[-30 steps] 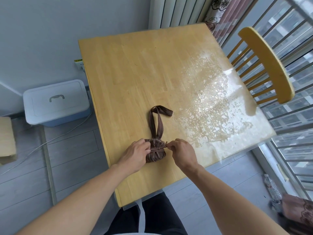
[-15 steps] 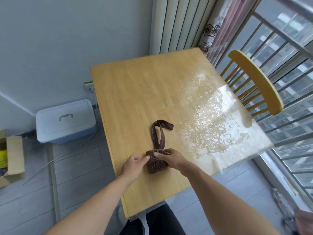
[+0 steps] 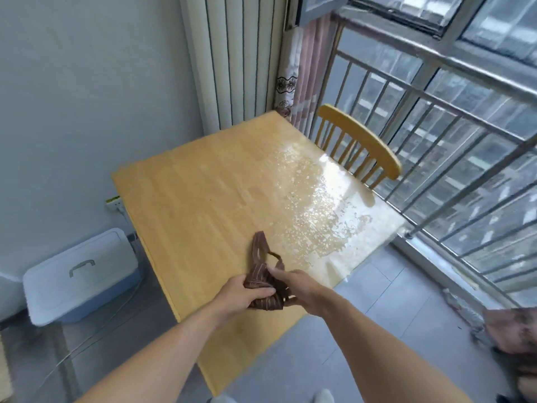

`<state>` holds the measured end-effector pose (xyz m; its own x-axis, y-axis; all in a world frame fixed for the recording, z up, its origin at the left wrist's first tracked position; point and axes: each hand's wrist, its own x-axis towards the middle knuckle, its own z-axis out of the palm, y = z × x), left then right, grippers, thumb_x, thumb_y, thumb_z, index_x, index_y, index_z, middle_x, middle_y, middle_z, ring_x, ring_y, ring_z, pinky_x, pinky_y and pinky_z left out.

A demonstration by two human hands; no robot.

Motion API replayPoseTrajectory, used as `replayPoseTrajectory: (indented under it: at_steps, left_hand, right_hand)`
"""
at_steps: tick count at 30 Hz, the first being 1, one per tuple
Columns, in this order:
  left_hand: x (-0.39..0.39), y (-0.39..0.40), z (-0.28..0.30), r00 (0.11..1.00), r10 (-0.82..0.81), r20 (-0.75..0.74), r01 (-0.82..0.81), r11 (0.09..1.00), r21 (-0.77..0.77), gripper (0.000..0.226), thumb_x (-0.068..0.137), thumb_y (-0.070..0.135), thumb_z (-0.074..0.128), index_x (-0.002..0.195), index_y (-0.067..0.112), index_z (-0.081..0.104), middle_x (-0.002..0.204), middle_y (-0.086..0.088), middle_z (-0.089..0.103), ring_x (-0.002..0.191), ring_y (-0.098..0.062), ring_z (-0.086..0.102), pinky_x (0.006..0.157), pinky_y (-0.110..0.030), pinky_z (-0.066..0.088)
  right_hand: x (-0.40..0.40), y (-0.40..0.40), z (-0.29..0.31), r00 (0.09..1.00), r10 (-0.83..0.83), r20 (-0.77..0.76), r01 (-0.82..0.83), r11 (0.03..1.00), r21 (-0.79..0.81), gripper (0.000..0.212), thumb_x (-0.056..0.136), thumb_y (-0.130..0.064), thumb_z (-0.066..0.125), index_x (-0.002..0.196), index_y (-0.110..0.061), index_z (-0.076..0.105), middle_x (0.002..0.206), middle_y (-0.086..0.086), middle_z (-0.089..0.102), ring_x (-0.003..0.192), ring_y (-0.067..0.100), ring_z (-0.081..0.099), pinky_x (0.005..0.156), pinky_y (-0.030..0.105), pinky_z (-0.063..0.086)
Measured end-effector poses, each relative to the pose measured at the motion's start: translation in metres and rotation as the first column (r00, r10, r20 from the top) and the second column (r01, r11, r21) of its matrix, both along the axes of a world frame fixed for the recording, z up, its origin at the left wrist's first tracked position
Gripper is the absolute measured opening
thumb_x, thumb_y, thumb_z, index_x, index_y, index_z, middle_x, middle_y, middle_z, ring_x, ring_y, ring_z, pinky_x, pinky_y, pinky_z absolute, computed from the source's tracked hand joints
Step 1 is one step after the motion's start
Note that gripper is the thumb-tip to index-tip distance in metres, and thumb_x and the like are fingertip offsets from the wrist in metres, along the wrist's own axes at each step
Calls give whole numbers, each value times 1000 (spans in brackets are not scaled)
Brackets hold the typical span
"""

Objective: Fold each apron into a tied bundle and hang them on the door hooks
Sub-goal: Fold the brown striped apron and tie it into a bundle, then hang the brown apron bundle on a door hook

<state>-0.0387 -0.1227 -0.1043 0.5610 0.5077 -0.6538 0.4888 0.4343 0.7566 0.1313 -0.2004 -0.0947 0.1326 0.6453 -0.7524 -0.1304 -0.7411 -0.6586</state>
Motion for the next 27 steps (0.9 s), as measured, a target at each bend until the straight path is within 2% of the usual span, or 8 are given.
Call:
replayPoseTrajectory:
  at_steps: [3, 7, 12, 15, 19, 22, 25, 27]
  left_hand:
    - [45, -19, 27, 996, -87, 34, 84, 994, 75, 45, 78, 28, 87, 117, 16, 67, 105, -4, 78, 98, -21, 75, 91, -41, 60]
    - [115, -65, 53, 958, -287, 28, 268, 922, 280, 64, 63, 36, 89, 119, 19, 64, 105, -1, 76, 97, -18, 73, 84, -37, 61]
    - [230, -193, 93, 861, -506, -52, 439, 687, 579, 57, 60, 34, 88, 109, 31, 59, 93, 10, 71, 82, -4, 68, 59, -14, 48]
    - [270, -221, 97, 841, -536, -70, 468, 657, 591, 61, 51, 37, 89, 106, 32, 60, 91, 11, 73, 84, -8, 70, 71, -27, 59]
    - [351, -342, 130, 695, -719, -13, 579, 549, 602, 58, 53, 22, 91, 104, 26, 63, 87, 7, 74, 77, -5, 70, 69, -26, 60]
    - [398, -414, 146, 648, -756, 89, 600, 579, 553, 61, 57, -1, 92, 108, 7, 60, 85, -12, 75, 73, -25, 75, 61, -44, 63]
    - [439, -468, 162, 591, -801, 94, 642, 538, 546, 64, 52, 7, 94, 106, 12, 60, 90, -13, 76, 78, -30, 76, 65, -52, 63]
    - [468, -502, 171, 543, -835, 89, 660, 490, 570, 68, 47, 15, 96, 106, 20, 61, 93, -5, 76, 82, -23, 76, 69, -47, 64]
  right_hand:
    - [37, -31, 30, 983, -172, 71, 167, 984, 64, 67, 77, -65, 76, 104, -4, 77, 99, 7, 79, 93, 24, 75, 89, 40, 61]
    - [90, -99, 61, 924, -336, 185, 321, 941, 107, 63, 78, -63, 77, 95, -2, 76, 81, 4, 70, 72, 19, 63, 69, 31, 52]
    - [165, -249, 106, 787, -596, 159, 558, 797, 229, 32, 94, -38, 70, 107, -10, 76, 103, 12, 78, 82, 21, 69, 74, 32, 56]
    - [192, -295, 129, 773, -612, 170, 563, 784, 261, 24, 90, -41, 73, 97, -18, 77, 92, 2, 74, 81, 19, 63, 63, 24, 46]
    - [266, -430, 169, 459, -846, 271, 773, 530, 349, 19, 92, -33, 70, 86, -15, 72, 85, 2, 70, 71, 14, 62, 60, 26, 50]
    - [302, -504, 200, 363, -900, 241, 823, 431, 370, 17, 86, -33, 62, 86, -17, 67, 97, 14, 74, 85, 27, 72, 78, 43, 62]
    - [322, -562, 241, 251, -966, 62, 853, 251, 457, 20, 94, -26, 56, 81, -12, 62, 75, 11, 65, 76, 32, 71, 69, 38, 54]
    - [332, -603, 272, 279, -957, -86, 833, 196, 518, 24, 98, -29, 52, 80, -14, 58, 68, 5, 54, 68, 24, 59, 75, 37, 50]
